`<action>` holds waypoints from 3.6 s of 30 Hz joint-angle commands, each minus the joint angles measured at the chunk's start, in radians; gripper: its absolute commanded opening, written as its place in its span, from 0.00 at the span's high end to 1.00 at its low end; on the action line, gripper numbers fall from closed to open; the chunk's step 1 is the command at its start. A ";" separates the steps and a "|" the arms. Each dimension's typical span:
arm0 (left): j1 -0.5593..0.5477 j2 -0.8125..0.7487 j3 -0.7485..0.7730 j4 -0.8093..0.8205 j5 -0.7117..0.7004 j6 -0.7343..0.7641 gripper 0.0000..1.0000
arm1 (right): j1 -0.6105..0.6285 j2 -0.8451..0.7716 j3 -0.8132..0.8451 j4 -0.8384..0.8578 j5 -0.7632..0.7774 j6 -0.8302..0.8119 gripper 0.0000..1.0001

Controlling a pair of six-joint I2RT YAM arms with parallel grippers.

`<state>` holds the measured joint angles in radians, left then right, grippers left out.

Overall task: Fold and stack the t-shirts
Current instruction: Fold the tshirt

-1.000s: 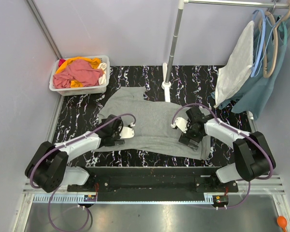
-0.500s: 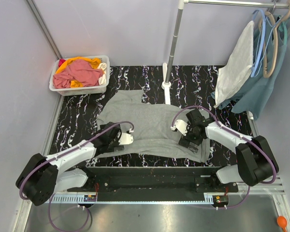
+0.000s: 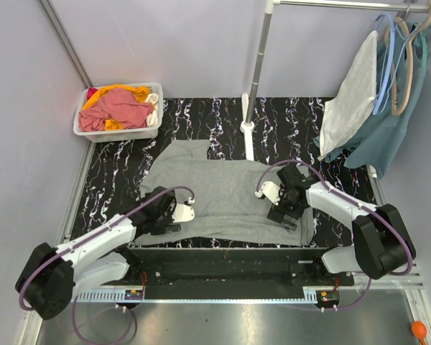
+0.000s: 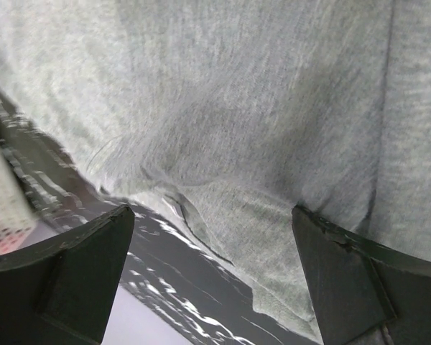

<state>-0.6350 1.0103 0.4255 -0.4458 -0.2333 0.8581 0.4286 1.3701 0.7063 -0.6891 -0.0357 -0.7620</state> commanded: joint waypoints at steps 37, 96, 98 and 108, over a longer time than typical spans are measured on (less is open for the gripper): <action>0.331 0.662 0.854 -0.182 0.565 0.090 0.01 | -0.409 0.509 0.585 0.186 -0.136 0.179 0.11; 0.322 1.406 1.793 -0.315 0.674 -0.159 0.01 | -0.465 0.618 0.555 0.171 -0.162 0.087 1.00; 0.308 1.404 1.786 -0.327 0.667 -0.137 0.01 | -0.465 0.616 0.550 0.169 -0.164 0.087 1.00; 0.259 1.479 1.855 -0.430 0.563 -0.027 0.06 | -0.465 0.598 0.518 0.180 -0.173 0.069 1.00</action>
<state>-0.3801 2.4516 2.2181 -0.8330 0.3950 0.7742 -0.0284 1.9381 1.2762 -0.5079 -0.2478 -0.6575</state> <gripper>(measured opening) 0.973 0.011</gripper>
